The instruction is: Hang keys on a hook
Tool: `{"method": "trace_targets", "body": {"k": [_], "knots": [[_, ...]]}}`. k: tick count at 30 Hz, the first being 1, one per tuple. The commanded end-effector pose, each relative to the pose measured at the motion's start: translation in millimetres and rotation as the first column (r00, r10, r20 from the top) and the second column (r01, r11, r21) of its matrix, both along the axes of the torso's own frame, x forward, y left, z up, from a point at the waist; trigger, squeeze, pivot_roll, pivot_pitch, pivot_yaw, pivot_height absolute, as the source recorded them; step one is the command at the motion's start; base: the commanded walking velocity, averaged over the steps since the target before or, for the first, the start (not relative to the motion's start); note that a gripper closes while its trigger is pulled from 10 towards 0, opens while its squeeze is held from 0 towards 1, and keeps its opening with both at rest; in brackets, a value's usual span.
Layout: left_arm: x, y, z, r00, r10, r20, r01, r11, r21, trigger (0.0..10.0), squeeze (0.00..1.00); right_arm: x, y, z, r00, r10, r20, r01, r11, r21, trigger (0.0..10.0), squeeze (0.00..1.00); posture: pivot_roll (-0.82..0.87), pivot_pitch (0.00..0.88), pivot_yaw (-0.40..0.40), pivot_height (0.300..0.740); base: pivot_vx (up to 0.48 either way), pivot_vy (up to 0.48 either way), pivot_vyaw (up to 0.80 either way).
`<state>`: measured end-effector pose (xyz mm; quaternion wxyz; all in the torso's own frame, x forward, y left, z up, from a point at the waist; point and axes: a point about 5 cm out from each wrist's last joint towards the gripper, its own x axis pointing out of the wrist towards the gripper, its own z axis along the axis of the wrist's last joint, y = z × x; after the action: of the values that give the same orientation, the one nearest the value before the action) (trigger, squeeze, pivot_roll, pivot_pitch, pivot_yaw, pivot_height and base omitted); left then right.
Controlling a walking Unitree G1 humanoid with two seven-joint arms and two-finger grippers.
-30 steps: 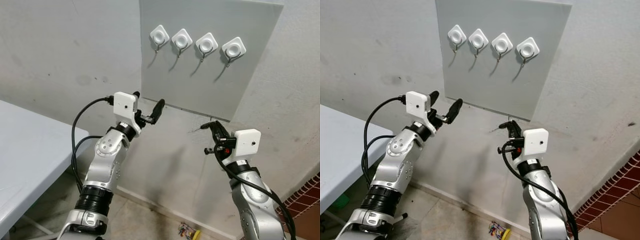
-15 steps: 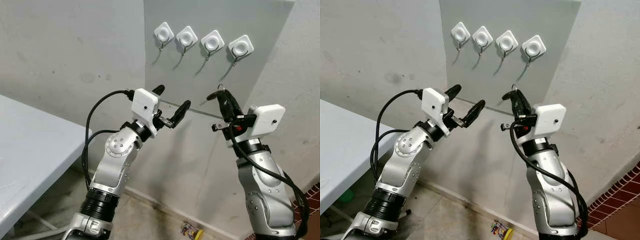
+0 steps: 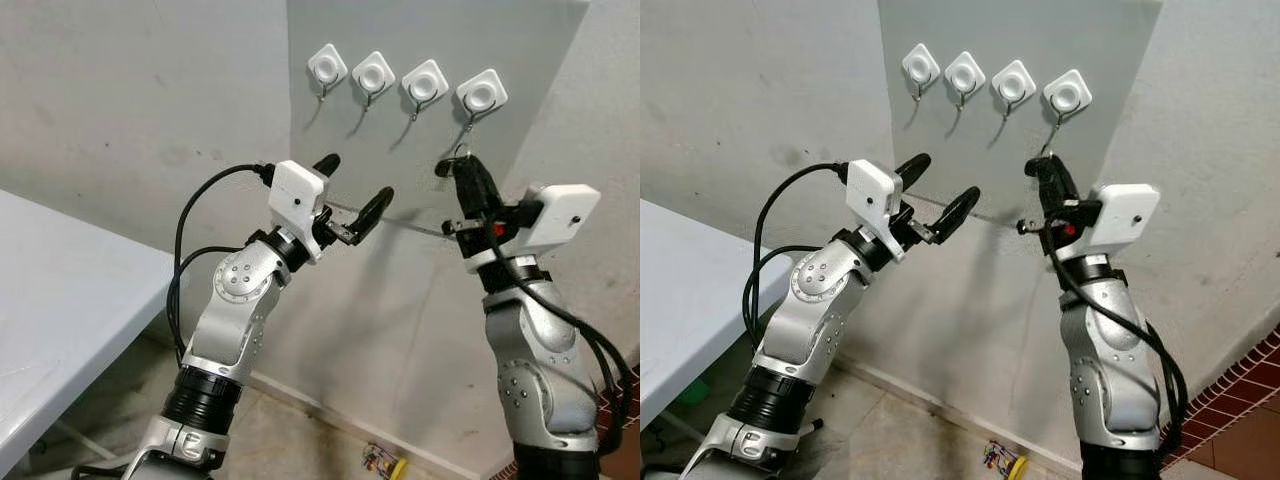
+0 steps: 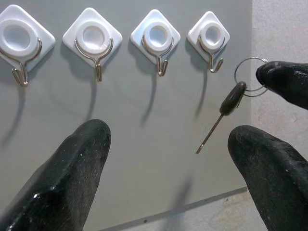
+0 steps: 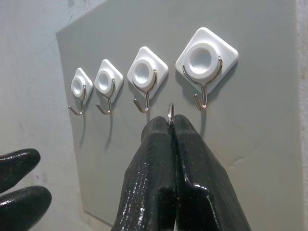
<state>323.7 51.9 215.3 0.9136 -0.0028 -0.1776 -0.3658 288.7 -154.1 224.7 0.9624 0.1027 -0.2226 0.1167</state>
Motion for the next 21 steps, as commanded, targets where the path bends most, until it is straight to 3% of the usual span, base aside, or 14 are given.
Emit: {"method": "trace_targets", "body": {"k": [1, 21], "knots": [[-0.1, 1.0, 9.4, 1.000, 0.003, 0.027, -0.003, 1.000, -0.001, 10.0, 0.00, 4.3, -0.8, 4.0, 1.000, 0.013, -0.002, -0.013, 1.000, 0.019, 10.0, 0.00, -0.05, 0.000, -0.002, 0.740, 0.000, 0.000, 0.00], [-2.6, -1.2, 15.1, 0.999, -0.007, 0.039, 0.008, 1.000, -0.007, 10.0, 0.00, 18.4, -0.8, 17.7, 0.998, 0.059, 0.009, -0.059, 0.996, 0.065, 10.0, 0.00, -0.04, 0.000, -0.006, 0.740, 0.000, 0.000, 0.00]]}}
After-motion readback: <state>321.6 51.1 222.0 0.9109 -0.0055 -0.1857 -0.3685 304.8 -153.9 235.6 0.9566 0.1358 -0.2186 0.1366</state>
